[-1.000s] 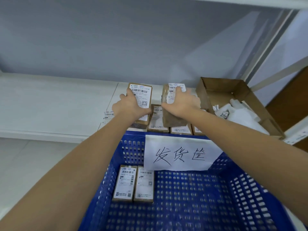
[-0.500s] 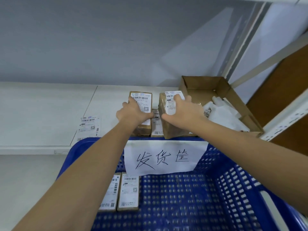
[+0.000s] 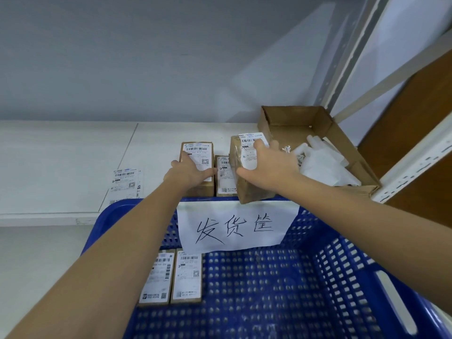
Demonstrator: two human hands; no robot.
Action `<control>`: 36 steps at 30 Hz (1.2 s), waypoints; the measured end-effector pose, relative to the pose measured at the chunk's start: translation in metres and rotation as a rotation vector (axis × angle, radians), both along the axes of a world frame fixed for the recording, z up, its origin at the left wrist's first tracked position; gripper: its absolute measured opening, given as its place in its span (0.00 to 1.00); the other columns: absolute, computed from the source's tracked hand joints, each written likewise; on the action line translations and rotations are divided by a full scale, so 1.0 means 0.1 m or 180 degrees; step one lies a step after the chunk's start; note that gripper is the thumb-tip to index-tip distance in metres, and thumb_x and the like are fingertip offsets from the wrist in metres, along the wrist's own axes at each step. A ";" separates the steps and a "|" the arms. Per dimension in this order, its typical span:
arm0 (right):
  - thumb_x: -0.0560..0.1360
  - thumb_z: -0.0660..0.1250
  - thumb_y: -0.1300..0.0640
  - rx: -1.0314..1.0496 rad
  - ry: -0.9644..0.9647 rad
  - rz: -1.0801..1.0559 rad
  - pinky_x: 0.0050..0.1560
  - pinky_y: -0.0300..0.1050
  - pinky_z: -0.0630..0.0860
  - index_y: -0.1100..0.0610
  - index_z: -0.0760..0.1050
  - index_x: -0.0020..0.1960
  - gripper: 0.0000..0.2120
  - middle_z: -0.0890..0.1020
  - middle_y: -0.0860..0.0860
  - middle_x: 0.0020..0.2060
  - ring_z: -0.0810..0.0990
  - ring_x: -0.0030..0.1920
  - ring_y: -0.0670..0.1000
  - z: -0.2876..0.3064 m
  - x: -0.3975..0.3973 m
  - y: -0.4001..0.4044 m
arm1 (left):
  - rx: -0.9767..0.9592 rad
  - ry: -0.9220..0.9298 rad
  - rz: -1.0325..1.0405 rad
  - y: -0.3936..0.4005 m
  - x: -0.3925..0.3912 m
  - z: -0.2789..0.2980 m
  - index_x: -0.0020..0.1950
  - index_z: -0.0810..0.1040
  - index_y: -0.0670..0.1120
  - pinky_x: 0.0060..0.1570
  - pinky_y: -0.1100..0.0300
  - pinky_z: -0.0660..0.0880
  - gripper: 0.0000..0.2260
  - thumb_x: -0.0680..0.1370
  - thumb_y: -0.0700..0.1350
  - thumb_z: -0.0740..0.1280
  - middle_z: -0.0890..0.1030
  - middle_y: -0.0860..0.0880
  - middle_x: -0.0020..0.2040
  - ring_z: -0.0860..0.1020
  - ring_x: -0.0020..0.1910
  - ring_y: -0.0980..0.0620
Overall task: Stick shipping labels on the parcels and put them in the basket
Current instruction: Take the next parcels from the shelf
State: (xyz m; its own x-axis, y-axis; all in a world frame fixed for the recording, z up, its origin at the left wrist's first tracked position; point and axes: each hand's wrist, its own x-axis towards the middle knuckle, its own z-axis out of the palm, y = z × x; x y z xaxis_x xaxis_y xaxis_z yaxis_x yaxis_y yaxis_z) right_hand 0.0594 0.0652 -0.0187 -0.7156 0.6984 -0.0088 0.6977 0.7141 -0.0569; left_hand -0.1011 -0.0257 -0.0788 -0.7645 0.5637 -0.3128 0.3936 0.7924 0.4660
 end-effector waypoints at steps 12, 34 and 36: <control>0.67 0.64 0.35 -0.0071 0.0016 0.0846 0.53 0.51 0.73 0.53 0.59 0.71 0.39 0.65 0.53 0.67 0.73 0.60 0.57 0.14 0.60 -0.40 | 0.0397 0.1297 -0.1729 -0.46 0.57 0.53 0.79 0.48 0.48 0.68 0.51 0.65 0.44 0.72 0.54 0.71 0.57 0.45 0.78 0.60 0.75 0.46; 0.67 0.63 0.40 0.0023 0.0201 0.2517 0.72 0.55 0.53 0.51 0.63 0.73 0.37 0.59 0.55 0.75 0.59 0.74 0.55 0.25 1.87 -0.95 | 0.1032 0.0501 -0.1956 -1.77 1.81 0.91 0.75 0.60 0.53 0.60 0.58 0.69 0.45 0.63 0.54 0.79 0.69 0.59 0.68 0.68 0.64 0.61; 0.70 0.61 0.38 -0.0137 0.0561 0.2212 0.73 0.60 0.55 0.51 0.69 0.69 0.32 0.61 0.56 0.74 0.60 0.74 0.55 0.17 1.92 -1.07 | 0.1003 0.0580 -0.1877 -1.79 1.83 0.86 0.74 0.62 0.51 0.60 0.55 0.70 0.44 0.63 0.54 0.79 0.69 0.57 0.67 0.68 0.64 0.59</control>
State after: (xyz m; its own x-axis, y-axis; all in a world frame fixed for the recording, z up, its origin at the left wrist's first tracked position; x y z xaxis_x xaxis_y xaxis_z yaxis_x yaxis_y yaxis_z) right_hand 0.2512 -0.0418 -0.0016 -0.9880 0.0826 0.1305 0.0604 0.9844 -0.1651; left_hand 0.0823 -0.2044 0.0068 -0.3273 0.9442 0.0385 0.8109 0.2597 0.5244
